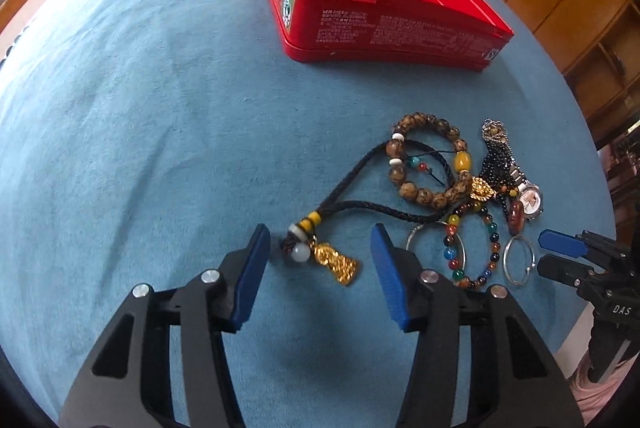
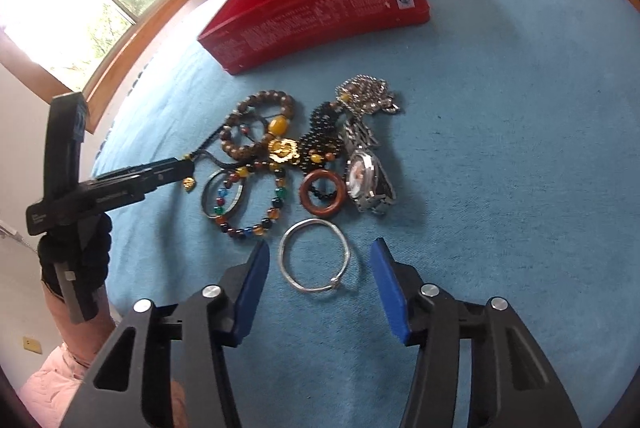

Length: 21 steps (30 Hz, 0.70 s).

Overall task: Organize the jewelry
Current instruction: 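Grasp the black cord pendant with left tool while right tool grasps the silver bangle, then lift both held items and carry them over the red tin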

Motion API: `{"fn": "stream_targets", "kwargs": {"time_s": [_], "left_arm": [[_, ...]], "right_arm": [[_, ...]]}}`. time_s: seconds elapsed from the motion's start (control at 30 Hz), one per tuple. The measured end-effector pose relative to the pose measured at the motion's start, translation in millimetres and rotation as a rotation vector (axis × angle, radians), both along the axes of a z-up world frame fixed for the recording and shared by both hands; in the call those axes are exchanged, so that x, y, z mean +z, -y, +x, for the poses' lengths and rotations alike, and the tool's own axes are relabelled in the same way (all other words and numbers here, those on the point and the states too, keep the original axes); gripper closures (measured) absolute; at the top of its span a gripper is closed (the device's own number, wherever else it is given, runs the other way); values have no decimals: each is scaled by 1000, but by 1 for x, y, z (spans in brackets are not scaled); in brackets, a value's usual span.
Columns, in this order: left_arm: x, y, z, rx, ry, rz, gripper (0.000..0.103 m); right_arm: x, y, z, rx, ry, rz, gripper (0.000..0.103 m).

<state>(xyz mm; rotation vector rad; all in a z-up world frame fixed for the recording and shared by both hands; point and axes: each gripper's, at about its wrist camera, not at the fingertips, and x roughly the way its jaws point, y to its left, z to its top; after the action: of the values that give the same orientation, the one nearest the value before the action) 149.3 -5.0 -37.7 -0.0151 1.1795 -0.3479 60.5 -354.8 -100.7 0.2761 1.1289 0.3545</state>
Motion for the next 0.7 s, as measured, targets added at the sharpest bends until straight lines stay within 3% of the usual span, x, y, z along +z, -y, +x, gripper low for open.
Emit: {"fn": "stream_targets", "kwargs": {"time_s": [0.1, 0.23, 0.33, 0.43, 0.53, 0.6, 0.7], "left_arm": [[0, 0, 1, -12, 9, -5, 52], [0, 2, 0, -27, 17, 4, 67], [-2, 5, 1, -26, 20, 13, 78], [-4, 9, -1, -37, 30, 22, 80], [-5, 12, -3, -36, 41, 23, 84], [-4, 9, -7, -27, 37, 2, 84], [1, 0, -14, -7, 48, -23, 93]], "right_arm": [[-5, 0, 3, 7, -20, -20, 55], [-7, -4, 2, 20, -31, -48, 59], [-9, -5, 3, 27, -38, -47, 73], [-11, -13, 1, 51, -35, -65, 79], [-11, -14, 0, 55, -35, -65, 94], [-12, -13, -1, 59, -34, -55, 96], [-10, -12, -8, 61, -25, -47, 96]]}}
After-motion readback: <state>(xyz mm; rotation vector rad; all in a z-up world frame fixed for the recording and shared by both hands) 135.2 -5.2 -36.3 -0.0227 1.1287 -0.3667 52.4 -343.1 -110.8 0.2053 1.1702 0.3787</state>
